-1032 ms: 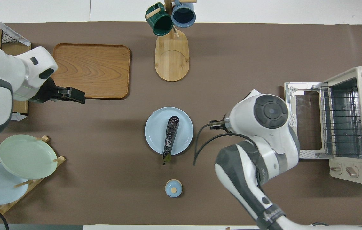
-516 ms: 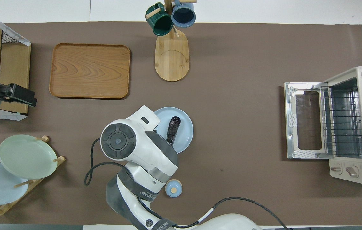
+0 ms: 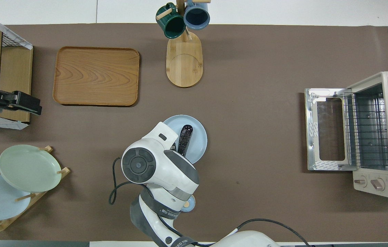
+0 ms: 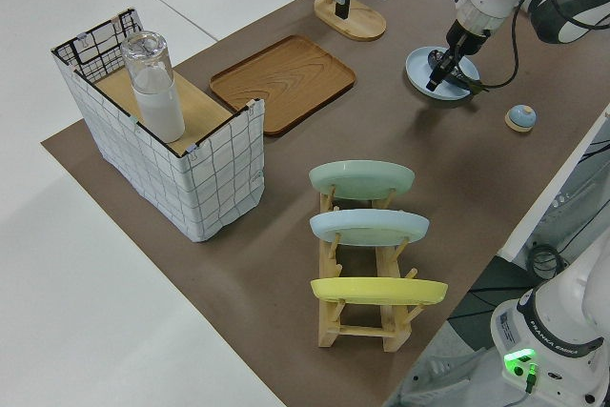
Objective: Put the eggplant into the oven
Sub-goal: 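Grasp the blue plate rim with the right gripper and lift it, then carry the plate with the eggplant into the open oven with the right gripper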
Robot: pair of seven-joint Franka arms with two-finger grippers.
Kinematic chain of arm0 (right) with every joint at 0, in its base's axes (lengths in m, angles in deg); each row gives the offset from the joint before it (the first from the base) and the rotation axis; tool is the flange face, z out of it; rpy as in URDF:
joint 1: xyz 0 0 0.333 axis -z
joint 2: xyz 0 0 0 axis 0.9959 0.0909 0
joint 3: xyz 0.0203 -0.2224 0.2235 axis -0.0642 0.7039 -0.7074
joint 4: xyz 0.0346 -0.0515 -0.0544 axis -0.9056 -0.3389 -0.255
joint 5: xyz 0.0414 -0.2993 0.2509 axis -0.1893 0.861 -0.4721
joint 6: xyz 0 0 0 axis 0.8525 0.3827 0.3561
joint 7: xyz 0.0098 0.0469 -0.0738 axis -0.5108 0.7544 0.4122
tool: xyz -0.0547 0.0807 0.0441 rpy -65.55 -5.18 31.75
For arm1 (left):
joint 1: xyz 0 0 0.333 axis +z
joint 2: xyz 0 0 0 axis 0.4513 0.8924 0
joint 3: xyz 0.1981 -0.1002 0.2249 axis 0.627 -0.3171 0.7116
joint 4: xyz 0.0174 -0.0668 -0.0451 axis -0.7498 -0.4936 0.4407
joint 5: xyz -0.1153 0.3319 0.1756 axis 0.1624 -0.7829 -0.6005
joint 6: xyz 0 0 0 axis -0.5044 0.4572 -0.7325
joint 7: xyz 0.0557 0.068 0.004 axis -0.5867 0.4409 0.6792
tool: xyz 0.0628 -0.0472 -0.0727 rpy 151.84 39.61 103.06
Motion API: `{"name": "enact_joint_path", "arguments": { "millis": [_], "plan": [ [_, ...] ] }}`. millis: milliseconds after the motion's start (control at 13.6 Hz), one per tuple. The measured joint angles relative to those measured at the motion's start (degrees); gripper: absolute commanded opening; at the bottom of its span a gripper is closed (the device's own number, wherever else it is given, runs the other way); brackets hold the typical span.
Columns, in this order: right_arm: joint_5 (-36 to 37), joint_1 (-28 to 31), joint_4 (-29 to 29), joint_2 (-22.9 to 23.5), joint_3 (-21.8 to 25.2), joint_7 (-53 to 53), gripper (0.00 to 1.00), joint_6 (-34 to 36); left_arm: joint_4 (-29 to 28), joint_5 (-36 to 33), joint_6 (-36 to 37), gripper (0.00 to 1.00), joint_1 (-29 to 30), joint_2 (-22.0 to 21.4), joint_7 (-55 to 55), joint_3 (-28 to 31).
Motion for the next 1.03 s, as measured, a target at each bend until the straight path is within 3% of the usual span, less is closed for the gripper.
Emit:
{"name": "enact_joint_path", "arguments": {
  "millis": [295, 442, 737, 1032],
  "plan": [
    [0.03, -0.23, -3.62, -0.88, 0.01, -0.1, 0.34, -3.98, -2.79, -0.02, -1.32, 1.0, 0.06, -1.65, 0.0, 0.04],
    [0.03, -0.23, -5.84, -1.33, 0.01, -0.16, 0.0, -6.41, -2.82, -0.02, -1.32, 1.0, 0.05, -1.84, 0.0, -0.12],
    [1.11, -0.33, -6.62, -2.07, 0.05, -0.45, 0.0, -5.37, -2.85, -0.02, -1.32, 1.0, 0.05, -1.86, 0.0, -0.18],
    [5.84, 1.71, -0.09, -4.44, 0.96, -0.91, 0.0, 12.07, -2.9, -0.02, -1.32, 1.0, 0.05, -1.86, 0.0, -0.18]
  ]
}}
